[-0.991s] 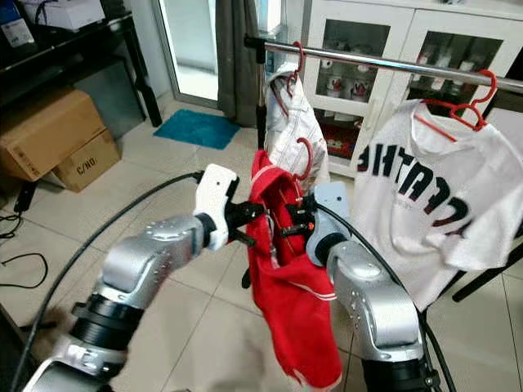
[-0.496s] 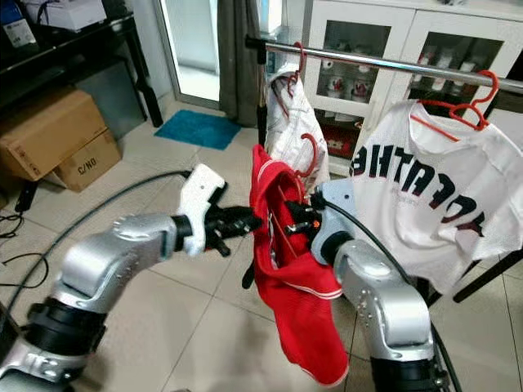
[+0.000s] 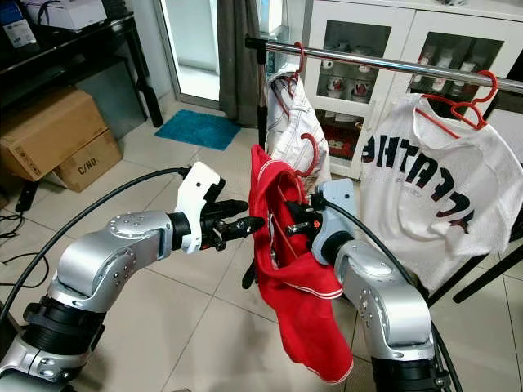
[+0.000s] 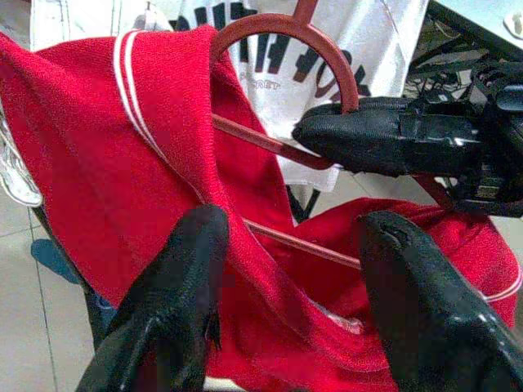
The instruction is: Hang hanger
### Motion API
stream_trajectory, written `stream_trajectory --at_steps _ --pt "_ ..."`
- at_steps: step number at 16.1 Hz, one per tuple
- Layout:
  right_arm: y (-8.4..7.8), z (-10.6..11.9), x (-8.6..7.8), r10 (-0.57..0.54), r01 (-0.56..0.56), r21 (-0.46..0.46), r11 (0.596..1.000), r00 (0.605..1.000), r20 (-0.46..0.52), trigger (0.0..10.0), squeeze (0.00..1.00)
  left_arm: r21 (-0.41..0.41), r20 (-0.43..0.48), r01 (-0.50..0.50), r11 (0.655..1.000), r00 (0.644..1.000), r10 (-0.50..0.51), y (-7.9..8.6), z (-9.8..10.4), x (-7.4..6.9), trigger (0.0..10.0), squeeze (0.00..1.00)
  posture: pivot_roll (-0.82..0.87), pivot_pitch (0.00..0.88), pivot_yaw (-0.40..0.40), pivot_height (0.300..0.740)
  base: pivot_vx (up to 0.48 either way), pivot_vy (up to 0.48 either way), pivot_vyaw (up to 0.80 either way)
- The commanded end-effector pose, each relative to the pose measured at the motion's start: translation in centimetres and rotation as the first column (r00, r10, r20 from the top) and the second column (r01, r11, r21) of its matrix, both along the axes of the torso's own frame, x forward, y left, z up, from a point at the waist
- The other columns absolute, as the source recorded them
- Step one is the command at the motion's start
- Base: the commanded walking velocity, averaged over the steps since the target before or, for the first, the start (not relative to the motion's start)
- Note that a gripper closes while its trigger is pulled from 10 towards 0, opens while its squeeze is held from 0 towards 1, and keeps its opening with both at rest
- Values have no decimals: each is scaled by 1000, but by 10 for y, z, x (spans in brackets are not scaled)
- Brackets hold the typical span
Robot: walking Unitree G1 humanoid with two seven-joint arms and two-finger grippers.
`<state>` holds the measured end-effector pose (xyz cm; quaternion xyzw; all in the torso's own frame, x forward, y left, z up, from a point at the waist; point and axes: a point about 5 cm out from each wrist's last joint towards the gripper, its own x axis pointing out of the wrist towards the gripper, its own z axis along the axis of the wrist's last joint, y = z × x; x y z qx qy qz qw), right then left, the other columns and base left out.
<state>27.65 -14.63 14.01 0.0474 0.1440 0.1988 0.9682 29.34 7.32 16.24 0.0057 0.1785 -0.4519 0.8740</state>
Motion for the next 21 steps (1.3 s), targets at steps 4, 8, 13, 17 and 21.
stream_trajectory --at_steps 4,8,13,17,21 --pt "1 10 2 10 -11 18 1000 999 54 10000 0 -7 -2 5 1000 1000 -5 1 1 -1 10000 1000 -95 0 51 740 0 0 0" --pt "-5 12 -5 118 -117 -24 993 991 64 10000 0 30 76 -77 997 994 75 50 5 6 10000 1000 -98 0 44 740 0 0 0" --pt "-13 9 -15 223 -218 -107 970 974 44 10000 0 113 153 -178 977 975 160 110 7 7 10000 1000 -102 0 49 740 0 0 0" --pt "-20 5 -21 299 -296 -152 943 954 1 10000 0 228 225 -313 922 938 262 149 1 12 10000 1000 -106 0 29 740 0 0 0" --pt "-22 4 -20 307 -305 -123 944 952 -3 10000 0 212 198 -296 931 946 256 145 -5 2 10000 1000 -89 0 25 740 0 0 0"
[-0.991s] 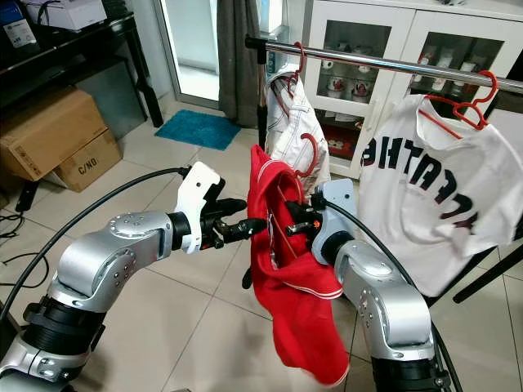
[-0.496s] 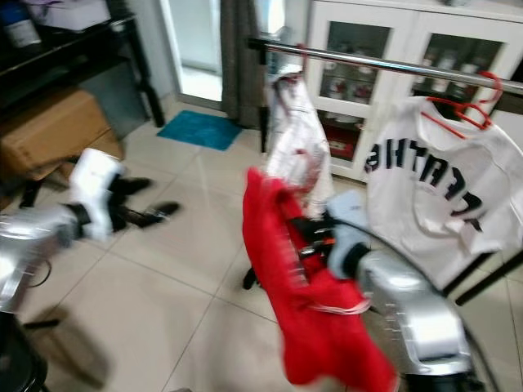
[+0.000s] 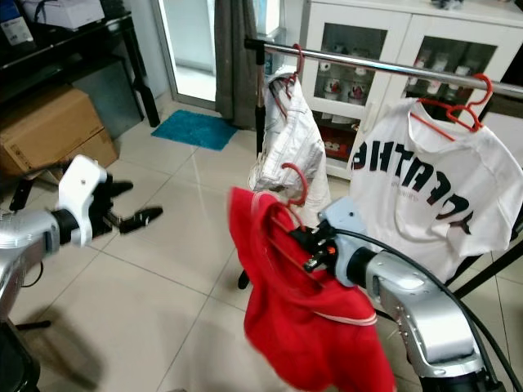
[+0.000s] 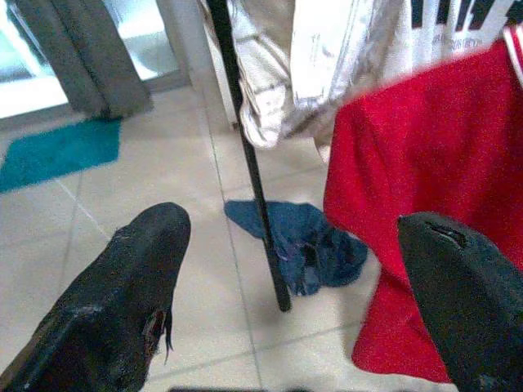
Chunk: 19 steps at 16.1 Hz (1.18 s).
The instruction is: Hang hanger
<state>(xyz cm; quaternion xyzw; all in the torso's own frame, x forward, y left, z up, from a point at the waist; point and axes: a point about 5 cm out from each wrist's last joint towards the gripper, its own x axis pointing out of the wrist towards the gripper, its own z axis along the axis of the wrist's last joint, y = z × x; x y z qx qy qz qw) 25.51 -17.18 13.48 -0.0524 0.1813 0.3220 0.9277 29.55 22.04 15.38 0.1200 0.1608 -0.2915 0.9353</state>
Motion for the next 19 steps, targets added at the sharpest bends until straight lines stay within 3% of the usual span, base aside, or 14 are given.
stream_trajectory --at_steps 1,2,3,4,5,7,8,10,11,12,14,17,18,19 --pt "-1 3 7 -31 33 -54 998 998 47 10000 0 -6 4 35 999 999 -35 -9 -1 -2 10000 1000 -94 0 31 740 0 0 0" --pt "-5 -1 10 -62 69 -129 989 996 64 10000 0 -17 5 54 998 999 -54 -14 -2 -2 10000 1000 -94 0 33 740 0 0 0" --pt "6 5 8 -54 52 53 997 998 41 10000 0 -38 9 98 994 995 -98 -25 -2 -2 10000 1000 -94 0 33 740 0 0 0" --pt "13 7 7 -56 53 101 993 998 29 10000 0 -59 13 173 983 985 -173 -39 -3 -4 10000 1000 -106 0 40 740 0 0 0" --pt "12 1 9 -79 79 -3 997 996 42 10000 0 -77 22 286 955 958 -285 -58 -4 -8 10000 1000 -107 0 39 740 0 0 0" --pt "14 -2 12 -119 119 -4 993 992 39 10000 0 -131 30 428 894 903 -428 -82 -2 -14 10000 1000 -103 0 33 740 0 0 0" --pt "19 0 16 -140 140 4 990 989 47 10000 0 -168 8 567 806 819 -574 -97 -4 -20 10000 1000 -104 0 32 740 0 0 0" --pt "25 7 20 -137 137 6 991 988 69 10000 0 -121 -56 721 682 681 -730 -110 -13 -26 10000 1000 -112 0 36 740 0 0 0" --pt "27 10 21 -131 131 8 991 988 79 10000 0 -106 -76 761 640 636 -768 -113 -16 -27 10000 439 -115 0 39 740 0 0 0" --pt "29 12 20 -129 129 9 992 988 83 10000 0 -94 -81 784 614 608 -790 -116 -17 -27 10000 0 -115 0 39 740 0 0 0" --pt "33 13 20 -127 127 16 992 988 89 10000 0 -8 -108 818 575 571 -814 -121 -27 -24 10000 0 -121 0 47 740 0 0 0" --pt "37 15 19 -120 118 26 993 989 91 10000 0 206 -51 760 616 637 -769 -125 -38 -2 10000 0 -120 0 46 740 0 0 0" --pt "38 16 20 -116 114 27 993 989 92 10000 0 227 -22 761 608 628 -778 -127 -38 2 2745 0 -121 0 46 740 0 0 0" --pt "38 16 20 -114 112 26 993 989 93 10000 0 241 -18 772 589 610 -792 -129 -39 3 0 0 -122 0 46 740 0 0 0"
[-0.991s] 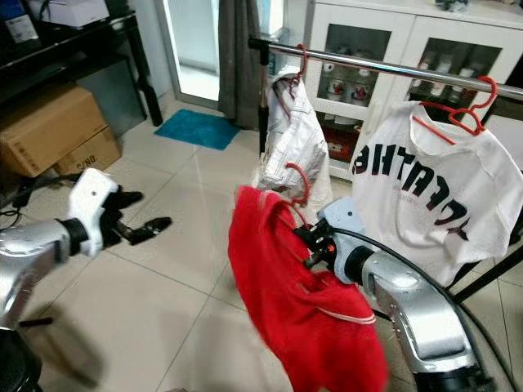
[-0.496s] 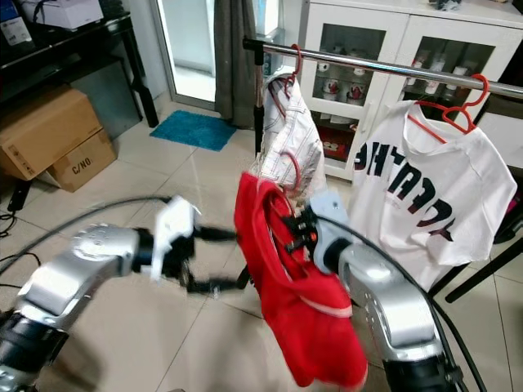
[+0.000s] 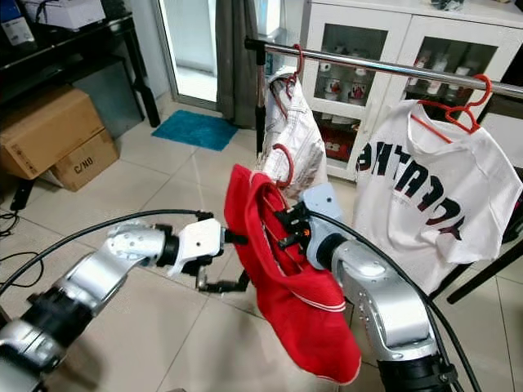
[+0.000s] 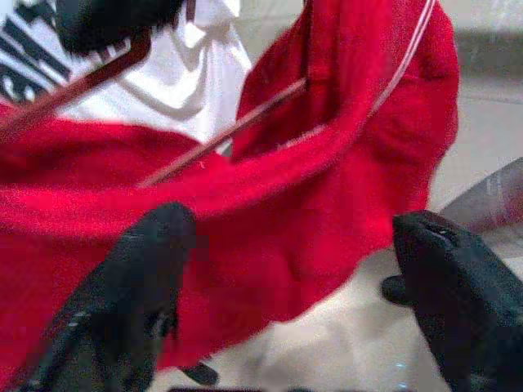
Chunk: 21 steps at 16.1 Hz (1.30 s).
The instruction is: Hang hanger
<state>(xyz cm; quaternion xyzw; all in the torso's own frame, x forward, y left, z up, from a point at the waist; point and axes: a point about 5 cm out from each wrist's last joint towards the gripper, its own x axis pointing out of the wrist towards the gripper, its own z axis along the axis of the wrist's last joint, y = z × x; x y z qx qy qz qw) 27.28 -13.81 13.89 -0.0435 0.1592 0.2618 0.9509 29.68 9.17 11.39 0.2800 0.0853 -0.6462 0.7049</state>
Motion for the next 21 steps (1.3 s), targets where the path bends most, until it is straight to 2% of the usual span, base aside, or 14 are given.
stream_trajectory --at_steps 1,2,6,11,21 --pt "4 12 3 15 -15 5 1000 999 45 10000 0 30 33 25 999 999 -26 -1 0 2 0 0 -122 0 46 740 0 0 0" --pt "5 12 3 17 -17 3 1000 999 46 10000 0 48 52 48 998 997 -51 -3 -3 2 0 0 -122 0 46 740 0 0 0" --pt "5 12 2 18 -18 -1 1000 999 45 10000 0 38 91 91 995 991 -94 -9 -3 7 0 0 -122 0 52 740 0 0 0" --pt "6 12 2 25 -25 -2 1000 999 44 10000 0 68 130 87 994 987 -95 -6 -7 12 0 0 -121 0 47 740 0 0 0" --pt "6 11 1 28 -28 -7 1000 999 43 10000 0 34 172 87 996 981 -92 -11 -2 19 0 0 -123 0 53 740 0 0 0"
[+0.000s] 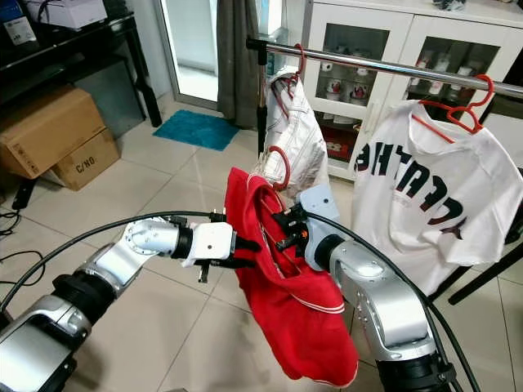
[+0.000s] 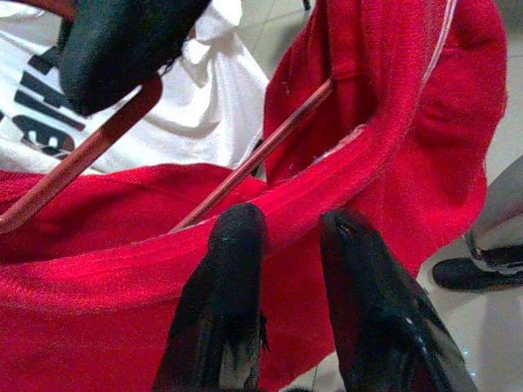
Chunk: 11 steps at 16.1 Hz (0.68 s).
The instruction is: Hang hanger
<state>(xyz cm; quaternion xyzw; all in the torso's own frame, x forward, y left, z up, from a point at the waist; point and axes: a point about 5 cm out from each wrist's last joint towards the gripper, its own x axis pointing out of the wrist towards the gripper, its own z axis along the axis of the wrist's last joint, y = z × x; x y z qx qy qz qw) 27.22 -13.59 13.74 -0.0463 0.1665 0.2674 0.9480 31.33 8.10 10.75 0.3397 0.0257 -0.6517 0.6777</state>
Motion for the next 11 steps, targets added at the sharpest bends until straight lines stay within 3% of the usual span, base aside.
stream_trajectory --at_steps 1,7,11 --pt "4 13 1 16 -16 2 1000 998 56 10000 0 6 22 4 1000 1000 -4 0 4 3 0 0 -124 0 54 740 0 0 0" --pt "4 12 1 17 -17 1 1000 998 55 10000 0 22 30 7 1000 1000 -8 2 3 4 0 0 -124 0 53 740 0 0 0" --pt "2 11 1 13 -13 -1 1000 999 51 10000 0 -90 149 -10 996 989 23 1 28 14 0 0 -124 0 51 740 0 0 0"
